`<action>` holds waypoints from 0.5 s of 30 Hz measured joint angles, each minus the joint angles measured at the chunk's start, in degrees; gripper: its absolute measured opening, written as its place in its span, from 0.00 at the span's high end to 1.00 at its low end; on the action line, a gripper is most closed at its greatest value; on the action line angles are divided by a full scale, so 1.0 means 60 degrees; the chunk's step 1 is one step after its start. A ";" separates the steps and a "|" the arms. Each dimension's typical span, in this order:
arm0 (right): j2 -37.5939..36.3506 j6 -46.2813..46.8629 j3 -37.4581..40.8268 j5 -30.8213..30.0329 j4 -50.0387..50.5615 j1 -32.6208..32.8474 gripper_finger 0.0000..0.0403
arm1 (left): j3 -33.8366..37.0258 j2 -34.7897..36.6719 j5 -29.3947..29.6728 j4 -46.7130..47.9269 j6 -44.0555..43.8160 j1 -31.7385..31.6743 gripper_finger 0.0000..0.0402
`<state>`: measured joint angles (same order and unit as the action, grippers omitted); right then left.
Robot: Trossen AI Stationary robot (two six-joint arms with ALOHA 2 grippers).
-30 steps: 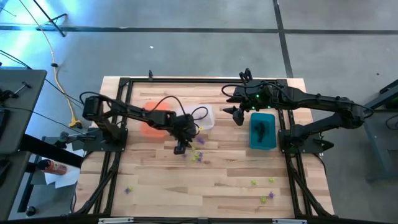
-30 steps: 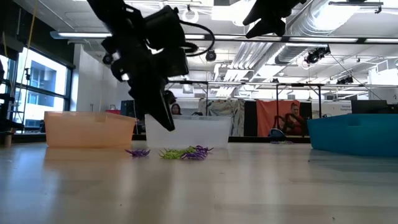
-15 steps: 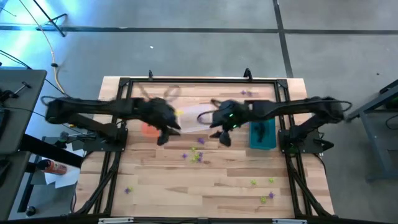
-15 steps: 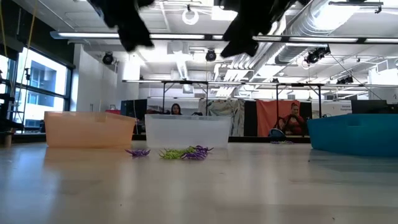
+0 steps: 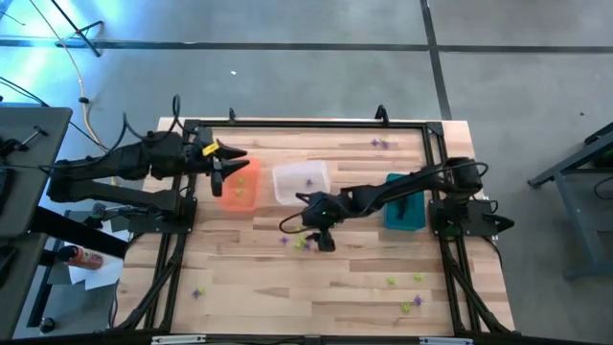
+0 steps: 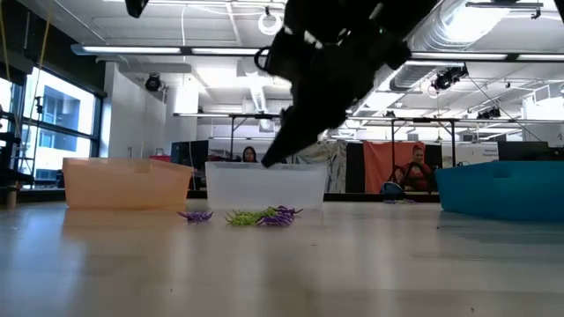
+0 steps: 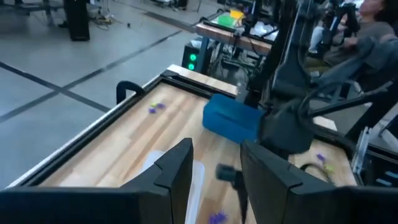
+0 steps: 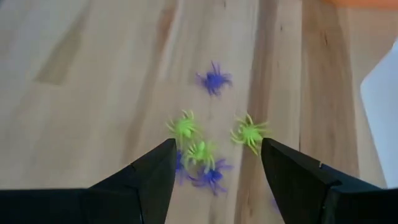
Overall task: Sort Halloween decoration
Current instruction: Put the green spider toy into the orange bin
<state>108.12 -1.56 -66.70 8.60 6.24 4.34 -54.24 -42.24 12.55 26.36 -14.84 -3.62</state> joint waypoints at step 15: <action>0.1227 0.0029 0.0000 -0.0371 -0.1016 -0.0110 0.43 | 0.0007 -0.0338 0.0046 -0.0017 -0.0006 0.0004 0.70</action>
<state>115.48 -1.39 -66.70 6.37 0.14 3.68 -54.19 -44.27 12.83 26.26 -14.87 -3.60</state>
